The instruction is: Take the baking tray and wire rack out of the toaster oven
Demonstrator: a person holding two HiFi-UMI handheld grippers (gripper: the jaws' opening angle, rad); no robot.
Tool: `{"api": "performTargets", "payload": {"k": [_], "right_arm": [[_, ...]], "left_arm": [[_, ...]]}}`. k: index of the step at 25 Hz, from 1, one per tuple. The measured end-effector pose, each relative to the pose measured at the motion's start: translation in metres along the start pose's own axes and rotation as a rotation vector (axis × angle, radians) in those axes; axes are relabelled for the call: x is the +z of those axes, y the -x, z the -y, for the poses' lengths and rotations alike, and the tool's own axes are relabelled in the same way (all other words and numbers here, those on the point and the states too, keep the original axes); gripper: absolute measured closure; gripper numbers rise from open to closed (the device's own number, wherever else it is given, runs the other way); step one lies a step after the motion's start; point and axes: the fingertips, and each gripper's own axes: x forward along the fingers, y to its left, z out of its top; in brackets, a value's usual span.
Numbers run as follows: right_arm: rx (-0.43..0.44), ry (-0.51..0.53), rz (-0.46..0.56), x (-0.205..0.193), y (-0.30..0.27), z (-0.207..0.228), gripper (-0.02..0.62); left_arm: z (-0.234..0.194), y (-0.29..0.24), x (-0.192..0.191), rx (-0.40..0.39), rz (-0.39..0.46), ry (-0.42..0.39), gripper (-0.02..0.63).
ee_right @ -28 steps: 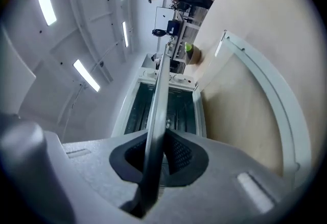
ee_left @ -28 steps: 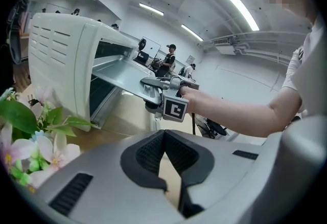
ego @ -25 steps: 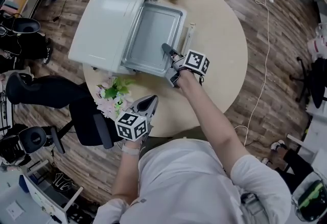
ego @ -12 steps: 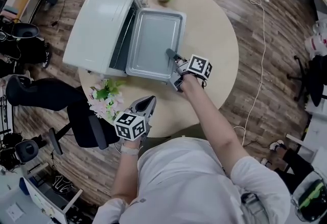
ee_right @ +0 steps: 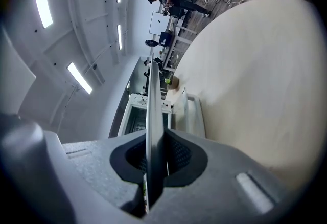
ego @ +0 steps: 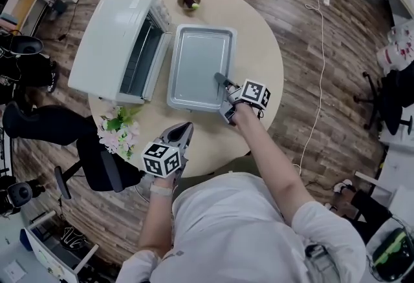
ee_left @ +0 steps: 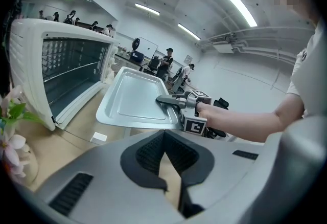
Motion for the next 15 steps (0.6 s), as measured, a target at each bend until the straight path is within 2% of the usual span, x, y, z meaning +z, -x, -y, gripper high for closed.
{"api": "performTargets", "payload": {"k": [15], "right_arm": [[-0.107,0.017,-0.023,0.051,0.087,0.06,0.568]], "left_arm": [[0.051,-0.033,-0.007,0.05,0.005,0.014,0.607]]}}
